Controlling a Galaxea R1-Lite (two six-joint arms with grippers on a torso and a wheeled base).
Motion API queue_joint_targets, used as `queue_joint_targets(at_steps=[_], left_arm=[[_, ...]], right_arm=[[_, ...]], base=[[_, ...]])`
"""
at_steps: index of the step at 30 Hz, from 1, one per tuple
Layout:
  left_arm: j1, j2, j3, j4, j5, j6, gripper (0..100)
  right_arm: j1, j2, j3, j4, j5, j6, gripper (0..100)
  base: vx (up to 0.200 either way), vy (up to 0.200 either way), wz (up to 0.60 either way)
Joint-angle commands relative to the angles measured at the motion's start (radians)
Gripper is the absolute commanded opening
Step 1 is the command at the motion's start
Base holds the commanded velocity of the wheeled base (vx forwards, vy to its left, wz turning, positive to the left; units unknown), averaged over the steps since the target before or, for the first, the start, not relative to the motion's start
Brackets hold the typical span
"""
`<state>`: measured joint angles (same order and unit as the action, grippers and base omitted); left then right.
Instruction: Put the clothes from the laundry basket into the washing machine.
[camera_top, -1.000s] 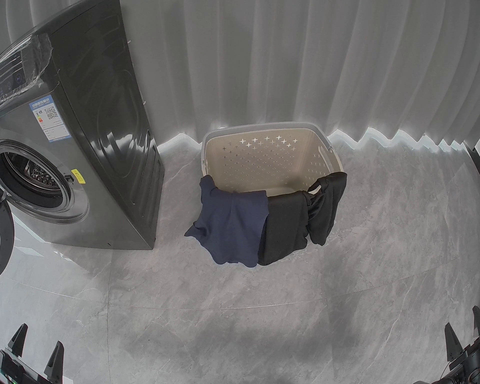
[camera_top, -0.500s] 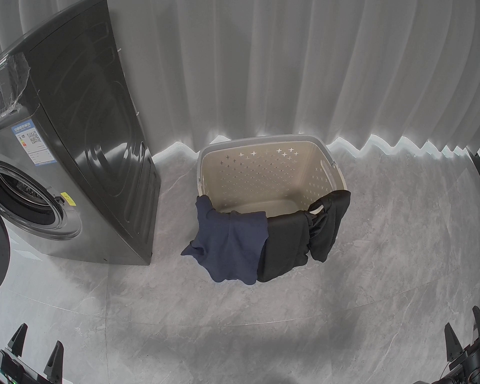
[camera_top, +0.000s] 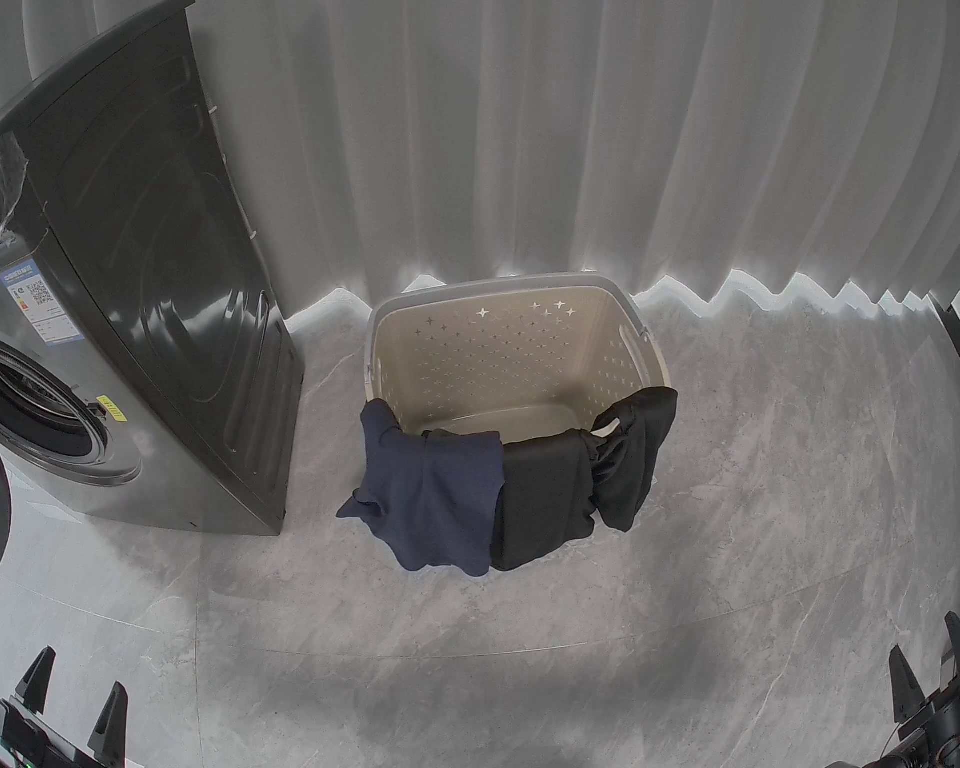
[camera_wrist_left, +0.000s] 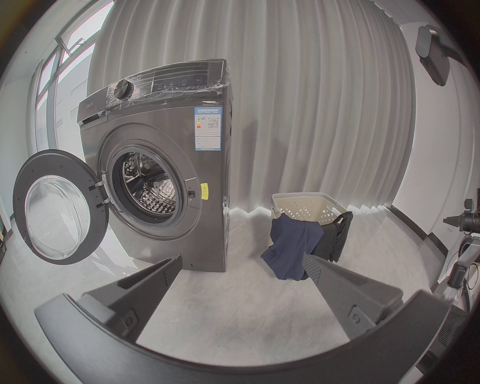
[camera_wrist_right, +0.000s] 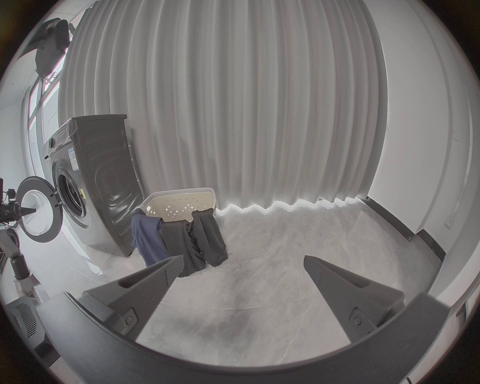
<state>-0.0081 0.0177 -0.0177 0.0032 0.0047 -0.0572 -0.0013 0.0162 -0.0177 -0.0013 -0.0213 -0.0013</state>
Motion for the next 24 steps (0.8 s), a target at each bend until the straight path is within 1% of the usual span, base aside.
queue_joint_targets(at_steps=[1,8,17,24], left_arm=[[0.0,-0.015,0.018,0.0,0.0,-0.001,100],[0.0,-0.015,0.018,0.0,0.0,-0.001,100],[0.0,-0.015,0.018,0.0,0.0,-0.001,100],[0.0,-0.015,0.018,0.0,0.001,-0.001,100]], right_arm=[[0.0,-0.007,0.018,0.0,0.0,0.0,100],[0.0,-0.007,0.018,0.0,0.0,0.0,100],[0.0,-0.007,0.018,0.0,0.0,0.0,100],[0.001,-0.007,0.018,0.0,0.001,-0.002,100]], base=[[0.0,0.0,0.0],[0.0,0.0,0.0],[0.2,0.0,0.0],[0.0,0.0,0.0]])
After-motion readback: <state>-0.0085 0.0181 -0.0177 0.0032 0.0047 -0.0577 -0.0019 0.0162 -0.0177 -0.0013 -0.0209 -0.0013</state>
